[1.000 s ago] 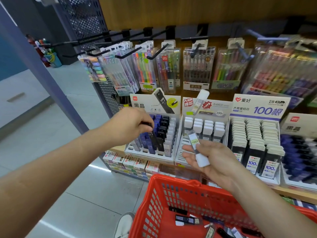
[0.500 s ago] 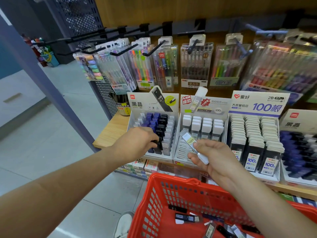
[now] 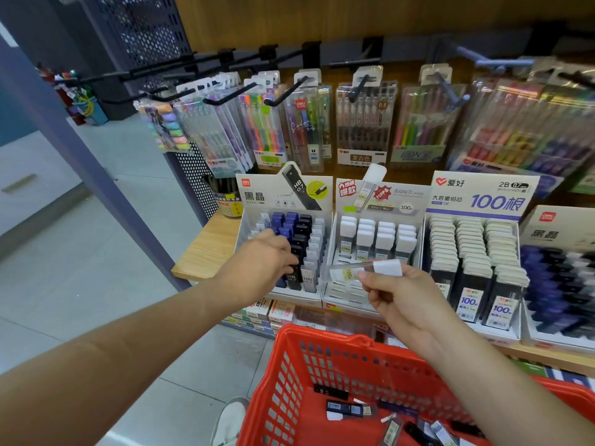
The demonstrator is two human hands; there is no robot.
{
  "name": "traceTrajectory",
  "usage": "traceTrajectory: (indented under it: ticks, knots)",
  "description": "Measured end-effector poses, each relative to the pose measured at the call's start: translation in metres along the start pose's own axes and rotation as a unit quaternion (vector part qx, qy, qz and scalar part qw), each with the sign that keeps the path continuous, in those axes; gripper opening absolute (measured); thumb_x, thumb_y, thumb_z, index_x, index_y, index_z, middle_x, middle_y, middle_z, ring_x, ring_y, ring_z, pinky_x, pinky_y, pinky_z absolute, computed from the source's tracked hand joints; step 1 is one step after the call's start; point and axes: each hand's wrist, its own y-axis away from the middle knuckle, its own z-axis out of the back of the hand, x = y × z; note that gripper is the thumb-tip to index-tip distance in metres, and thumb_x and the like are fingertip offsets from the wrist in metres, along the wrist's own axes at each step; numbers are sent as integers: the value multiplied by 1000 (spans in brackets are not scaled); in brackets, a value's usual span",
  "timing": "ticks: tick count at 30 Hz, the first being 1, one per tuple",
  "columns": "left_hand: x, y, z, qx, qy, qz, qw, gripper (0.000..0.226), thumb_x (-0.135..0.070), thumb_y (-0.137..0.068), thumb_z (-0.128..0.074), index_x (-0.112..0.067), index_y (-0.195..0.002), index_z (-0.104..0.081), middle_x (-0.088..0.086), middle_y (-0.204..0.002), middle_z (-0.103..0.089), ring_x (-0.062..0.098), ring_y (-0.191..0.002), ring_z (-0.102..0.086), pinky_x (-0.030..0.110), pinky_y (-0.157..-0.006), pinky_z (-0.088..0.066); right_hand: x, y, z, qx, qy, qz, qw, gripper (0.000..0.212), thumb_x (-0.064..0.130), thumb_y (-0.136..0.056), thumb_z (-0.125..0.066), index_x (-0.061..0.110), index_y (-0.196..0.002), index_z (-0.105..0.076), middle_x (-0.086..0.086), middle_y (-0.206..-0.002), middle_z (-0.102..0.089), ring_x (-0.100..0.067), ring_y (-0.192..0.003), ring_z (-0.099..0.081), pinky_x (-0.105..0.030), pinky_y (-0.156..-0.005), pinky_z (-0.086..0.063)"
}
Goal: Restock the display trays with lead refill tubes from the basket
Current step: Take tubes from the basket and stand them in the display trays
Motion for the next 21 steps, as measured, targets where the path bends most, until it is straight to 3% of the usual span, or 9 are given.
traceTrajectory:
  ticks: [3, 5, 7, 9, 11, 13, 14, 17, 21]
  knots:
    - [-6, -4, 2, 21, -40, 3, 999, 18, -12, -86, -67, -18, -102, -72, 1, -95, -66, 22, -86, -55, 32, -71, -50, -1, 1, 0, 14, 15, 0, 1000, 10, -3, -85, -66, 5, -86, -73, -4, -78, -64, -11, -66, -48, -22, -59, -45]
    - [-7, -6, 4, 37, -20, 42, 998, 25, -16, -95, -54, -18, -117, -64, 3, -108, -66, 23, -99, -54, 34, -81, -47, -2, 1, 0, 28, 28, -2, 999, 10, 6, -90, -65, 9, -94, -74, -1, -84, -72, -13, -77, -61, -27, -71, -48]
    - [-7, -7, 8, 32, 3, 76, 997, 23, -18, -96, -52, -17, -115, -64, 4, -107, -68, 22, -101, -55, 35, -83, -47, -3, 3, 0, 47, 44, -3, 998, 15, 11, -95, -60, 12, -105, -70, -2, -93, -75, -18, -88, -70, -31, -77, -53]
    - [-13, -9, 17, -5, 63, 112, 992, 21, -17, -95, -53, -17, -110, -67, 0, -104, -69, 18, -99, -58, 31, -85, -47, -4, 6, -2, 64, 62, -1, 996, 15, 11, -99, -54, 11, -107, -67, -3, -87, -75, -20, -81, -72, -34, -72, -58]
    - [-28, -14, 30, -29, 236, 177, 955, 20, -18, -95, -55, -16, -108, -70, -5, -97, -70, 7, -87, -62, 22, -80, -49, -4, 9, -5, 77, 96, 8, 992, 15, 12, -98, -55, 9, -102, -69, -5, -81, -73, -17, -72, -71, -35, -66, -59]
    - [-48, -20, 44, 6, 438, 215, 873, 21, -20, -95, -56, -15, -111, -67, -4, -88, -69, -1, -70, -60, 18, -67, -51, -5, 12, -7, 87, 131, 28, 987, 14, 14, -95, -59, 10, -96, -73, -4, -79, -73, -14, -69, -68, -33, -64, -58]
    - [-55, -22, 47, 32, 480, 210, 851, 22, -21, -95, -56, -16, -114, -66, -3, -84, -68, 1, -66, -59, 18, -63, -51, -5, 13, -8, 90, 143, 42, 985, 14, 14, -94, -62, 12, -91, -75, -1, -76, -73, -12, -69, -67, -31, -64, -57]
    - [-63, -25, 46, 84, 502, 187, 840, 22, -17, -91, -63, -15, -112, -66, 3, -78, -64, 13, -64, -62, 24, -61, -54, -5, 16, -9, 98, 185, 88, 974, 16, 13, -91, -66, 19, -81, -77, 3, -77, -76, -5, -71, -67, -17, -67, -53]
    - [-59, -24, 46, 115, 534, 211, 811, 21, -5, -80, -73, -12, -99, -67, 19, -82, -69, 22, -66, -66, 31, -67, -58, -8, 20, -4, 78, 219, 96, 968, 9, 18, -87, -72, 17, -81, -78, 4, -68, -73, 1, -55, -61, -10, -45, -41]
